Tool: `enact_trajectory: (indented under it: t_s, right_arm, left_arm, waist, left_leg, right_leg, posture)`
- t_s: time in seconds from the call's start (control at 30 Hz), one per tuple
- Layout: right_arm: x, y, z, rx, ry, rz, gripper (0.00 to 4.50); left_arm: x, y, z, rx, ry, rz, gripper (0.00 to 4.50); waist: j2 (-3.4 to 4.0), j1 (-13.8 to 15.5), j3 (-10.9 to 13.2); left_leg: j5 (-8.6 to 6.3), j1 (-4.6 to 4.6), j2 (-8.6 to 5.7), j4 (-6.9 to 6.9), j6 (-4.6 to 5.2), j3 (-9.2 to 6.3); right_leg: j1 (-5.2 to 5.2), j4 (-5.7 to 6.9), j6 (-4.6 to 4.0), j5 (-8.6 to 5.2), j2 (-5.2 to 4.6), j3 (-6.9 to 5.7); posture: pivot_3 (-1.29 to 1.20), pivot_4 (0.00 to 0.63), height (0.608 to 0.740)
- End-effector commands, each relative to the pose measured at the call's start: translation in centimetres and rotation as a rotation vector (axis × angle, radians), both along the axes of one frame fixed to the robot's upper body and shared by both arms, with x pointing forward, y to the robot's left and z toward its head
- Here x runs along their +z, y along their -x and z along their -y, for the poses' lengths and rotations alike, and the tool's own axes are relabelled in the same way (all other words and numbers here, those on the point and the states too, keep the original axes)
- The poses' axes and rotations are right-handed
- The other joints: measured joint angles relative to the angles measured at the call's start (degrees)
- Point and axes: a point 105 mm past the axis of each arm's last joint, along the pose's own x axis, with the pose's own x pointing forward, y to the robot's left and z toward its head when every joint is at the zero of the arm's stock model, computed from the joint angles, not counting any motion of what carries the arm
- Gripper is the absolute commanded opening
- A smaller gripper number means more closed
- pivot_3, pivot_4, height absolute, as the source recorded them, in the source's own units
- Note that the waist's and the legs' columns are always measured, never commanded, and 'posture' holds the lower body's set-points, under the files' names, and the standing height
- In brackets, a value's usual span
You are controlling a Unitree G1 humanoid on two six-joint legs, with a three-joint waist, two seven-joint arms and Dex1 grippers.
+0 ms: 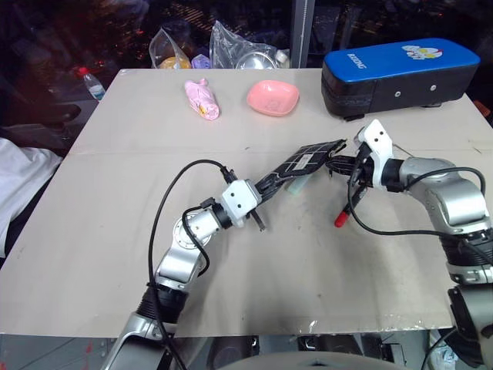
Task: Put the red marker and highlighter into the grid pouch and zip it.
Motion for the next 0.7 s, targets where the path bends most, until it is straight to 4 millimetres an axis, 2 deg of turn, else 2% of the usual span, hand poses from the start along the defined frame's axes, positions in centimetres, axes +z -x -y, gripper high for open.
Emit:
enact_trajectory:
  t_s: [0.03,0.47,0.7]
  right_arm:
    - [1.8,1.3,-1.5,0.103,-0.012,0.057,0.12]
    - [1.6,2.0,-0.7,0.094,0.005,0.031,0.12]
    - [2.4,2.7,-2.6,0.149,-0.029,0.039,0.12]
  left_arm:
    - [1.1,-0.1,0.3,0.0,0.017,0.053,0.0]
    - [2.7,-1.4,-1.1,0.138,0.067,0.151,0.0]
    - [2.5,-1.4,-0.3,0.123,0.059,0.162,0.0]
  waist:
    - [0.0,0.02,0.0]
    - [0.0,0.07,0.0]
    - [0.0,0.05,0.0]
  left_leg:
    - [0.0,0.0,0.0,0.0,0.0,0.0]
    - [0.0,0.0,0.0,0.01,0.0,-0.02]
    - [0.04,0.0,0.0,0.01,-0.08,-0.02]
  right_leg:
    - [0.0,0.0,0.0,0.0,0.0,0.0]
    - [0.0,0.01,0.0,0.0,-0.01,-0.01]
    - [0.0,0.01,0.0,0.0,-0.01,-0.01]
  posture:
    - [0.0,0.15,0.737]
    - [0.0,0.15,0.737]
    - [0.0,0.15,0.737]
